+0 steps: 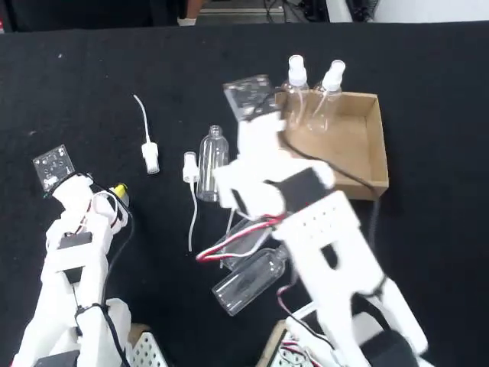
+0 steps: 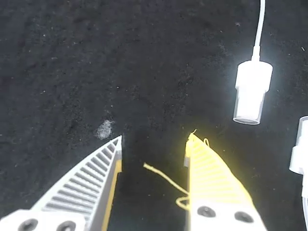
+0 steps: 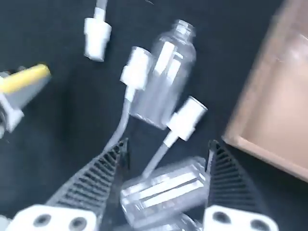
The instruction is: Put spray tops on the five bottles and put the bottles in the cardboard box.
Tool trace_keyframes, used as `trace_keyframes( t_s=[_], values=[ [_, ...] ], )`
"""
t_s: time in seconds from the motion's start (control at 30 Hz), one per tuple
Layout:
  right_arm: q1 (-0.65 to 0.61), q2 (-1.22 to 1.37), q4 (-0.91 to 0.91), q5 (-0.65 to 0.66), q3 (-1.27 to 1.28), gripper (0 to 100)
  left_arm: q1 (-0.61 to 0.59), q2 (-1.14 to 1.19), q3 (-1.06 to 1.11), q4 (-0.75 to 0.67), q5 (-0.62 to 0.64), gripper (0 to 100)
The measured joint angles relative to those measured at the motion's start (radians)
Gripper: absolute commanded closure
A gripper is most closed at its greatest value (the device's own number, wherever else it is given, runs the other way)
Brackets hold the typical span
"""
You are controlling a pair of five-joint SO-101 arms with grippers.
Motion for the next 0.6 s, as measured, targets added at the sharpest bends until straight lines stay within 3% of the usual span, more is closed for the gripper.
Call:
trace_keyframes(
  t_s=[0.17, 0.33, 0.6],
  values=[
    [-0.008, 0.173, -0.176, -0.147, 0.0, 77.3, 0.0, 0.0, 0.0, 0.0, 0.0, 79],
    [-0.008, 0.351, -0.336, -0.17, -0.04, 77.3, 0.0, 0.0, 0.0, 0.0, 0.0, 79],
    [-0.008, 0.589, -0.362, -0.173, -0.233, 77.2, 0.0, 0.0, 0.0, 0.0, 0.0, 79]
  ],
)
